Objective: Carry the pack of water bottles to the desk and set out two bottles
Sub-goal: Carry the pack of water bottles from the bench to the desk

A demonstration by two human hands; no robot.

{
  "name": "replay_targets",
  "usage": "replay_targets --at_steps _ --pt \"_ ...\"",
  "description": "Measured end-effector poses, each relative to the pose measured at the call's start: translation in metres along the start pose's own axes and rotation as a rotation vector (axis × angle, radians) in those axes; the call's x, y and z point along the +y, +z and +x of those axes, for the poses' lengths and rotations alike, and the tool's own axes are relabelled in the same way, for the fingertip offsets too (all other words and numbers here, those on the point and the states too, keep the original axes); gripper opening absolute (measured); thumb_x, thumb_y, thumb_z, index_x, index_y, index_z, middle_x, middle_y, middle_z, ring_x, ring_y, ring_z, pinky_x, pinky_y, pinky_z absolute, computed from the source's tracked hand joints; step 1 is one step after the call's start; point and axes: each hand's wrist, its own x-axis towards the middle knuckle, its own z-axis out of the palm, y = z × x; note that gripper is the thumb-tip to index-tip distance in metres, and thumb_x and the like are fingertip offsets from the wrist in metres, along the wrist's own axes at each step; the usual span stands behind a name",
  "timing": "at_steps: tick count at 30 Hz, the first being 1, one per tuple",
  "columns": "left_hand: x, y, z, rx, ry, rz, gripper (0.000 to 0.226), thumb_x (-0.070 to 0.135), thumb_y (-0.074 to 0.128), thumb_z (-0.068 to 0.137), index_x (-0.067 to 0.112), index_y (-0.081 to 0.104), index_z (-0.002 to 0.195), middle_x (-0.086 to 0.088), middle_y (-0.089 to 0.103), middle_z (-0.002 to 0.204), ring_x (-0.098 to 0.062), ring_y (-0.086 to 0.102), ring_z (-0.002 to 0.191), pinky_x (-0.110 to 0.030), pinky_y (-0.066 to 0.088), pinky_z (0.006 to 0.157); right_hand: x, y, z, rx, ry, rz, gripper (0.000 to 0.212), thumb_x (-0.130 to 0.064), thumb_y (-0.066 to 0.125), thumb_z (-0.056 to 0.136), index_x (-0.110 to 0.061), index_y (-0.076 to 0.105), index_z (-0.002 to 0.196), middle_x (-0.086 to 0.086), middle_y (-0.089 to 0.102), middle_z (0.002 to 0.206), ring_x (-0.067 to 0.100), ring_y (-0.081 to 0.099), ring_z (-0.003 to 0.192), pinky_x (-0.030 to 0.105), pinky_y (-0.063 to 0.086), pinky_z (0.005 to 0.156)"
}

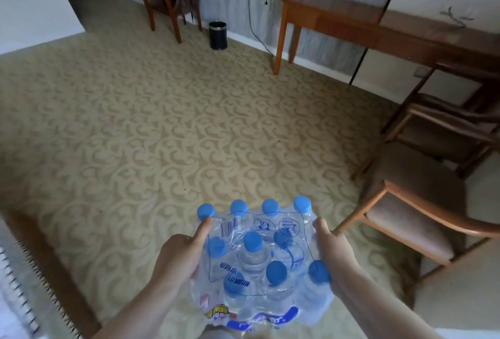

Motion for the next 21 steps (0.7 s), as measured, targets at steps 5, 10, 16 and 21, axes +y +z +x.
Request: replay_targets --at_steps 5,10,16,21 --pt "0.073 -0.003 0.103 -0.024 0.044 -0.008 0.085 0.083 0.035 0.069 0.012 0.037 0.022 -0.004 0.049 0.030 -0.014 0.057 0.039 -0.030 0.038 0.052 -0.069 0.025 0.080 -0.003 0.061 0.053 0.059 -0.044 0.045 0.086 0.013 0.057 0.097 0.011 0.050 0.077 0.023 0.045 0.067 0.032 0.035 0.061" --pt "0.156 -0.018 0.202 -0.026 0.117 0.027 0.085 0.082 0.037 0.070 0.011 0.037 0.023 -0.004 0.048 0.029 -0.020 0.059 0.043 -0.031 0.040 0.052 -0.140 0.048 0.153 0.077 0.082 0.107 0.060 -0.044 0.045 0.086 0.014 0.053 0.102 0.009 0.047 0.074 0.023 0.044 0.067 0.031 0.034 0.059" --pt "0.252 -0.026 0.303 -0.028 0.183 0.042 0.080 0.083 0.041 0.065 0.014 0.031 0.028 -0.003 0.043 0.029 -0.015 0.052 0.034 -0.030 0.037 0.049 -0.226 0.063 0.234 0.112 0.097 0.172 0.052 -0.047 0.045 0.085 0.002 0.061 0.087 0.014 0.060 0.083 0.032 0.059 0.079 0.036 0.046 0.071" --pt "0.323 -0.010 0.387 -0.053 0.152 0.039 0.081 0.083 0.045 0.064 0.013 0.033 0.025 -0.002 0.045 0.028 -0.014 0.053 0.034 -0.030 0.038 0.050 -0.287 0.074 0.319 0.100 0.121 0.225 0.044 -0.046 0.045 0.087 -0.005 0.055 0.075 0.011 0.057 0.081 0.029 0.055 0.075 0.034 0.042 0.069"
